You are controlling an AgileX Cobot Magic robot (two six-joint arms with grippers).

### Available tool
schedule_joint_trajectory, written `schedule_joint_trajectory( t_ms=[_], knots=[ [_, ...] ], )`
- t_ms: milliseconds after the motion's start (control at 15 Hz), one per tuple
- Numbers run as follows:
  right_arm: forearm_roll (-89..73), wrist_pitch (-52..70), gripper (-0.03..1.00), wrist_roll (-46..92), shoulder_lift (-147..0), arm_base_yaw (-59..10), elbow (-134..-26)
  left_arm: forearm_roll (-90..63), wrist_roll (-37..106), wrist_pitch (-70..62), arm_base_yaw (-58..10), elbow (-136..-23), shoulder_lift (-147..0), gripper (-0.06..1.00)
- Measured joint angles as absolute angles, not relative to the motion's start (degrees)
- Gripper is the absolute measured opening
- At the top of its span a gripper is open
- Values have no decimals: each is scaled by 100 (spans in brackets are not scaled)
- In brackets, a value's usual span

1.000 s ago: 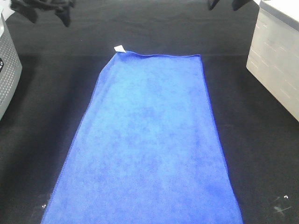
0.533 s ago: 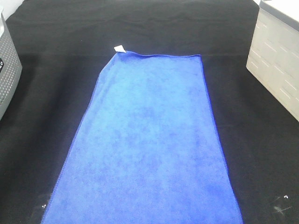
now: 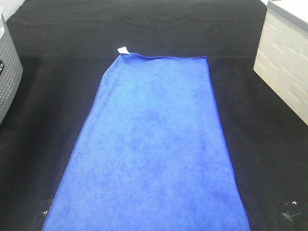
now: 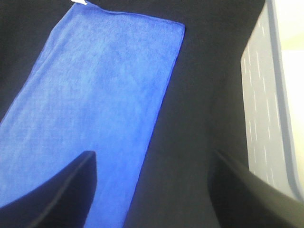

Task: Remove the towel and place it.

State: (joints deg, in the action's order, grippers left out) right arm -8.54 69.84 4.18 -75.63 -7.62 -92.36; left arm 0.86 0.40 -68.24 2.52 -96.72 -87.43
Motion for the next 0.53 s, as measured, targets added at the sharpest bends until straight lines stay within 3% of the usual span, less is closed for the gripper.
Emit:
schedule_joint_trajectory(
  t_ms=[533],
  knots=[
    [-859,6996,65,264,-3209,-762,-6469,252,69,-6560,252,-6887,-5174,79]
  ],
)
